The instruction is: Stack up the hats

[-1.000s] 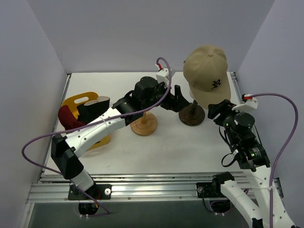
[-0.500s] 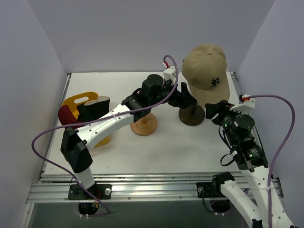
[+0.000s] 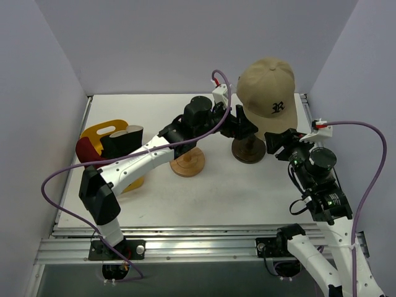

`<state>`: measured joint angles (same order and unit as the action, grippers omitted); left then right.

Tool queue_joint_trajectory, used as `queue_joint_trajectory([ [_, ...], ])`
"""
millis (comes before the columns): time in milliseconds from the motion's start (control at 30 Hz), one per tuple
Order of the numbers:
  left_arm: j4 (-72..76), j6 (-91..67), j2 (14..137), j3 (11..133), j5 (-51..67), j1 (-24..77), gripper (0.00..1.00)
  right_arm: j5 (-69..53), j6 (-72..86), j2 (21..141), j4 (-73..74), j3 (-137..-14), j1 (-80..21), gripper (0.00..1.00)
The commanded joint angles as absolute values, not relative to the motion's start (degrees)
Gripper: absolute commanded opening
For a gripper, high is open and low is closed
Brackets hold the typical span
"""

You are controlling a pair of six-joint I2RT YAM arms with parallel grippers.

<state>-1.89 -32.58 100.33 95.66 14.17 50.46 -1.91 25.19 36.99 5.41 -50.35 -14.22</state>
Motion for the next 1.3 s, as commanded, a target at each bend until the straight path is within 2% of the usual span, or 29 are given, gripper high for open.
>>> queue_joint_trajectory([
  [0,1.67,-32.78,100.72,97.82,13.54,50.27,0.87,-1.77,24.52,37.27,3.68,-53.44,-13.89,0.53],
  [133,2.98,-33.74,100.99,96.60,13.88,50.36,0.87,4.30,25.66,36.13,8.43,-54.93,-13.97,0.53],
  [267,7.46,-36.12,100.81,93.26,14.68,50.45,0.87,5.45,25.49,36.56,9.84,-56.16,-13.89,0.52],
  [467,9.67,-37.70,102.13,92.02,14.24,51.06,0.88,9.05,24.61,43.05,10.54,-61.50,-13.80,0.52],
  [733,12.83,-39.38,104.24,92.20,14.33,51.24,0.86,7.03,23.56,49.66,12.57,-71.63,-13.27,0.52],
  [867,14.59,-39.64,104.33,92.02,14.77,51.24,0.81,6.94,23.20,49.31,12.66,-73.21,-13.18,0.52],
  [1000,15.99,-40.25,104.15,91.93,14.68,51.24,0.65,5.28,22.85,48.87,12.48,-73.48,-13.18,0.52],
  [1167,17.31,-41.75,105.03,92.55,15.46,51.24,0.60,3.17,21.97,48.25,11.78,-72.51,-13.18,0.52],
  [1267,16.52,-42.01,105.99,93.95,16.08,51.24,0.53,2.03,21.62,48.08,11.69,-72.77,-13.18,0.52],
])
